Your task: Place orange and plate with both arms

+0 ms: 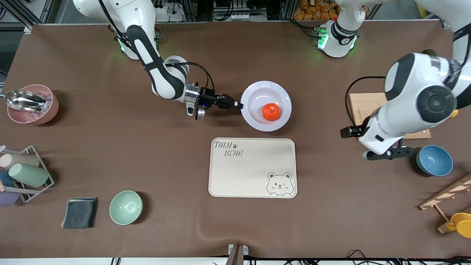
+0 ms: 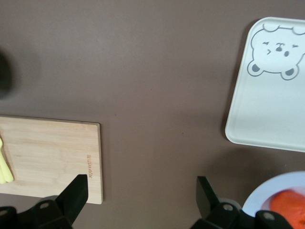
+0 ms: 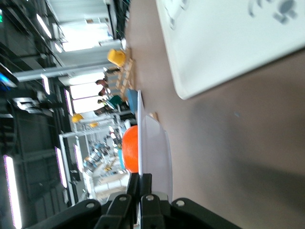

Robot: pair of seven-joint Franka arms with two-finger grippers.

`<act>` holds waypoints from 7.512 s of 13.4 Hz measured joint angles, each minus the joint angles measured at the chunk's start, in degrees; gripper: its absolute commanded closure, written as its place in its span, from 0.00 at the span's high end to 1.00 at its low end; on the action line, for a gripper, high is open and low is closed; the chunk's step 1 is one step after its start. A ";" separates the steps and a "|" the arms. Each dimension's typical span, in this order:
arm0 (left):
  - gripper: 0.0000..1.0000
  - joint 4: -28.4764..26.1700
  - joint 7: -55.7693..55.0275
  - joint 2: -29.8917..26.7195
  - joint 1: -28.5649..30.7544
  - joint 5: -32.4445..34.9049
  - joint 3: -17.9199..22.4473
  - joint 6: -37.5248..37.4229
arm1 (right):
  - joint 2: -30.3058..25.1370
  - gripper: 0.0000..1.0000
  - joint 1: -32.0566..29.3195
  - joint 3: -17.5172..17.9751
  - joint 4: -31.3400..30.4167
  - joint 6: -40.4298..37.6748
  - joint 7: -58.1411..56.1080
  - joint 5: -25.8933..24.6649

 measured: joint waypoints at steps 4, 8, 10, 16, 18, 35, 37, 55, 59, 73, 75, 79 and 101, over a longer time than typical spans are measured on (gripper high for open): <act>1.00 -0.31 6.13 -6.81 -6.57 -2.55 10.18 -3.60 | 2.92 0.00 -0.82 -0.65 8.65 7.06 1.46 1.88; 1.00 -0.55 13.10 -14.16 -9.81 -2.55 15.44 -10.44 | 13.66 0.00 -1.45 -1.01 21.41 12.25 2.31 1.88; 1.00 -0.84 15.68 -16.72 -9.80 -2.55 16.29 -12.22 | 18.59 0.00 -2.69 -1.23 25.99 12.44 2.31 1.87; 1.00 -1.29 16.29 -17.34 -8.96 -2.55 16.51 -12.38 | 23.65 0.35 -6.14 -1.31 29.83 12.43 2.20 0.81; 1.00 -1.21 16.29 -17.47 -8.94 -2.55 16.44 -12.35 | 24.06 0.37 -6.14 -1.24 30.25 14.37 2.21 0.18; 1.00 -0.53 16.26 -17.93 -9.19 -3.85 16.23 -11.20 | 15.34 0.54 -18.59 -2.11 32.96 -0.26 52.99 -66.63; 1.00 -0.48 16.22 -17.89 -9.18 -3.85 16.26 -11.20 | 12.83 0.77 -21.98 -3.35 32.96 -6.86 54.48 -76.36; 1.00 -0.29 16.21 -17.78 -9.16 -3.85 16.22 -11.16 | -1.01 1.00 -37.76 -6.04 46.58 -42.72 38.40 -125.15; 1.00 -0.23 16.21 -17.77 -9.16 -3.85 16.22 -11.14 | -9.35 1.00 -38.01 -7.25 40.11 -41.94 39.68 -128.57; 1.00 0.61 16.21 -17.77 -9.39 -3.85 16.13 -10.63 | -23.01 1.00 -38.99 -7.15 25.35 -34.41 45.80 -130.03; 1.00 0.67 16.21 -17.76 -9.41 -3.85 16.12 -10.63 | -24.43 1.00 -38.92 -6.73 24.60 -34.09 47.37 -130.03; 1.00 0.67 16.21 -17.29 -9.41 -3.85 16.12 -8.98 | -27.43 1.00 -38.92 -6.60 21.67 -32.12 47.77 -130.03; 1.00 1.15 16.21 -17.21 -9.24 -3.85 16.18 -8.83 | -26.06 1.00 -37.86 -6.40 29.09 -29.82 47.95 -130.03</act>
